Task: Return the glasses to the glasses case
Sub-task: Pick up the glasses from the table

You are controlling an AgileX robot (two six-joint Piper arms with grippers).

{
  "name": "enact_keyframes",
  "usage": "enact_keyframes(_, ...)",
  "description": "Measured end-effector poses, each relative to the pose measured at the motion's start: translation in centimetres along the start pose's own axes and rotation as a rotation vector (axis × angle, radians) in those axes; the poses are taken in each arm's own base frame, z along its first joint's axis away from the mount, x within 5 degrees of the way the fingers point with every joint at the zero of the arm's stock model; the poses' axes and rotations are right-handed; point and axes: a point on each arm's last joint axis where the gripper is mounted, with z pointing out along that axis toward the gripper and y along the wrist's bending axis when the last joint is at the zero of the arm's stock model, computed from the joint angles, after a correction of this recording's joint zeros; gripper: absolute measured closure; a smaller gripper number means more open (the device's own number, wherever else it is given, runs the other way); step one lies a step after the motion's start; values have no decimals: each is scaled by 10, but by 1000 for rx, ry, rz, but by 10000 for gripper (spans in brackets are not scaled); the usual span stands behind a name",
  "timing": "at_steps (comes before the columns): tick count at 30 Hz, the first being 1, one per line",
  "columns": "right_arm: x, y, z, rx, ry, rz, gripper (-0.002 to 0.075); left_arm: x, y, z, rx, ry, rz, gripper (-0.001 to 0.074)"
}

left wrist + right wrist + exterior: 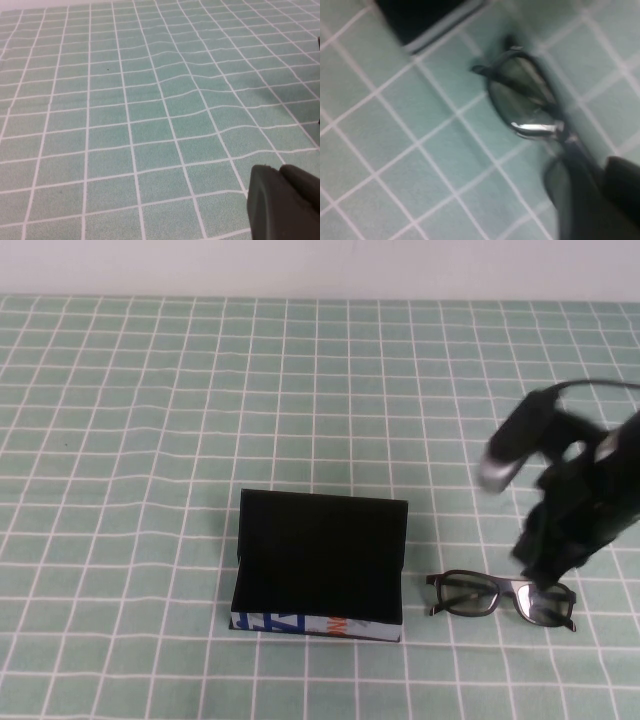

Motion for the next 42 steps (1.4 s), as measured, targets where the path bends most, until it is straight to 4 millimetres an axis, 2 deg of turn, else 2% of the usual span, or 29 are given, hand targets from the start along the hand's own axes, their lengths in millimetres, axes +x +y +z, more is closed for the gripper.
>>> enact_keyframes(5,-8,7,29,-46,66,-88,412,0,0,0,0,0,0,738)
enact_keyframes(7,-8,6,37,-51,92,-102,348,0,0,0,0,0,0,738)
enact_keyframes(11,-5,-1,50,-29,152,-146,312,0,0,0,0,0,0,738)
enact_keyframes(16,-6,-1,54,-46,158,-227,303,0,0,0,0,0,0,738)
enact_keyframes(23,-6,-3,59,-41,164,-260,321,0,0,0,0,0,0,738)
enact_keyframes(33,0,-7,88,-61,209,-264,377,0,0,0,0,0,0,738)
enact_keyframes(35,0,-7,89,-57,209,-266,419,0,0,0,0,0,0,738)
enact_keyframes(39,0,-7,89,-59,211,-266,582,0,0,0,0,0,0,738)
enact_keyframes(42,1,-7,90,-61,215,-254,655,0,0,0,0,0,0,738)
